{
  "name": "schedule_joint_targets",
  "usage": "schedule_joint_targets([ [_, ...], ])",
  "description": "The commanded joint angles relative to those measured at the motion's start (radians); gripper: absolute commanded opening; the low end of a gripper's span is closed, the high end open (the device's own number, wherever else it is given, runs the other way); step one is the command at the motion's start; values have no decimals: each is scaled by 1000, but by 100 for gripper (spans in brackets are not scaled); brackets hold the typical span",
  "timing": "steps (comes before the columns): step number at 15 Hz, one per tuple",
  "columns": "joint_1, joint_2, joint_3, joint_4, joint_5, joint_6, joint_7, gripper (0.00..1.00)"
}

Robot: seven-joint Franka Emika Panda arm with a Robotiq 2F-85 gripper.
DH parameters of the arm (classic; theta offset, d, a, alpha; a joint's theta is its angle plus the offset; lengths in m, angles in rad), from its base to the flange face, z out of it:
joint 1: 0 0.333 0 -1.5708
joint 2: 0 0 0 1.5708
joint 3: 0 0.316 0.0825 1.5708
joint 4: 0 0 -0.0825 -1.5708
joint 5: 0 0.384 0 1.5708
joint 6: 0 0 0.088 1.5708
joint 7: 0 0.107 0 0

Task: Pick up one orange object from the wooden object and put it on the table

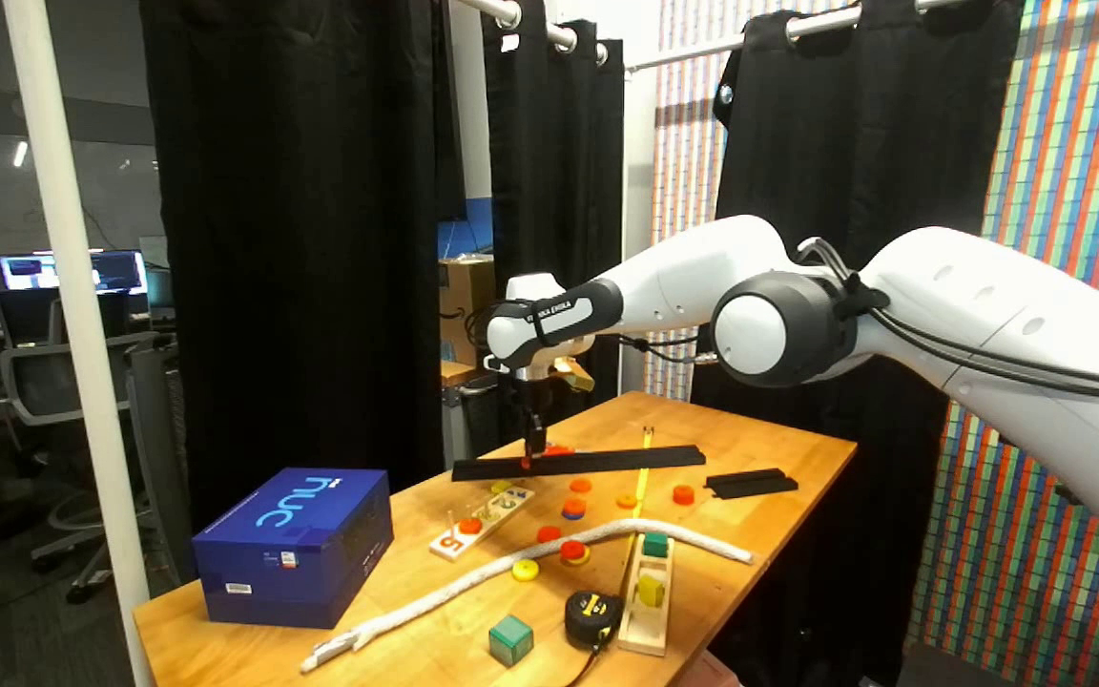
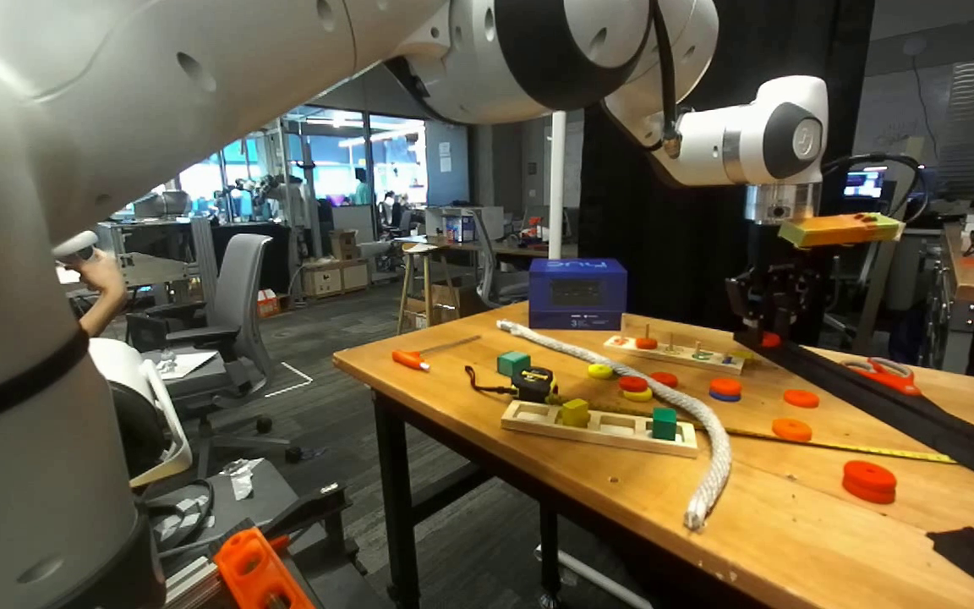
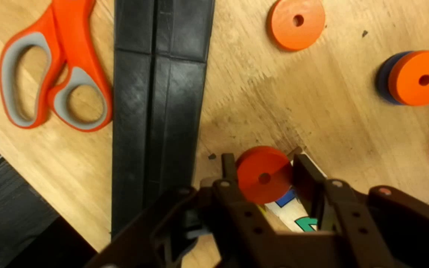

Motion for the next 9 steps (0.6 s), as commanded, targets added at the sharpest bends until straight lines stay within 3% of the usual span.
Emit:
schedule_joint_targets([
  [1,-20,-10,-2,0,22,-23,-3,25],
  [9,-39,6,-4,-15,22,-47,-2,25],
])
